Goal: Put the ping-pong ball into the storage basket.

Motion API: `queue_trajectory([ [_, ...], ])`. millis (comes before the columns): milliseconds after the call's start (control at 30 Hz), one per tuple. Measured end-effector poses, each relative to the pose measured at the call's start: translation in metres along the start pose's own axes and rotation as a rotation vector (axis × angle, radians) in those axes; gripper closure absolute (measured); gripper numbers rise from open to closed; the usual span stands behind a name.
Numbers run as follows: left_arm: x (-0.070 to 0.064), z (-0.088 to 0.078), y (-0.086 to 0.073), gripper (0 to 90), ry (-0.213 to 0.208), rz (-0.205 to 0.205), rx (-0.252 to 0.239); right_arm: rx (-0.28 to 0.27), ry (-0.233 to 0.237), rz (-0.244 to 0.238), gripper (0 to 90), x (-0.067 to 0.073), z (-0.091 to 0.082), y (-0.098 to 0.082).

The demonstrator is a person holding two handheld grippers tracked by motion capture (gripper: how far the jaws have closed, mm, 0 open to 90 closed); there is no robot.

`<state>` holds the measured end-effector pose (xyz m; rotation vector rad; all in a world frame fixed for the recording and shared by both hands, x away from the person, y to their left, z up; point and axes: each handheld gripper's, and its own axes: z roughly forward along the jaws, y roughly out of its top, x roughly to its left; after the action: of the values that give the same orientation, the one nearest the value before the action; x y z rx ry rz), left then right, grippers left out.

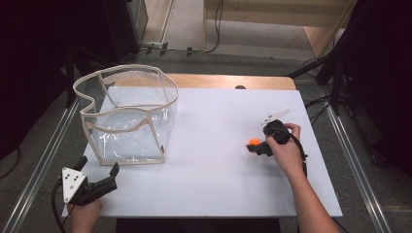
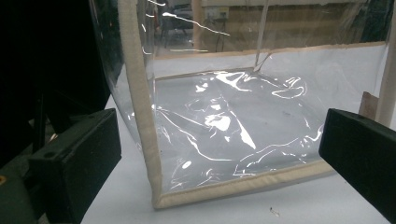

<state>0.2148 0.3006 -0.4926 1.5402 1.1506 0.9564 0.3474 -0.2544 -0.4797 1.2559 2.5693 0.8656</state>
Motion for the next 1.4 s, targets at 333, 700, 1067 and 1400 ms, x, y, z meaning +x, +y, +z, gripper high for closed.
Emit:
queue_trajectory([
  [333,0.0,0.0,0.0,0.0,0.002,0.005,0.003,0.065,0.011,-0.014,3.3,-0.001,0.01,0.001],
  [700,0.0,0.001,0.0,0.0,0.001,0.003,0.004,0.105,0.011,-0.027,26.7,-0.001,0.016,0.001],
  [1067,0.0,0.001,0.0,0.0,-0.001,0.004,0.005,0.118,0.004,-0.017,47.3,-0.001,0.018,0.001],
  [1400,0.0,0.001,0.0,0.0,-0.001,0.005,0.006,0.117,0.016,-0.027,47.6,0.0,0.015,0.005],
])
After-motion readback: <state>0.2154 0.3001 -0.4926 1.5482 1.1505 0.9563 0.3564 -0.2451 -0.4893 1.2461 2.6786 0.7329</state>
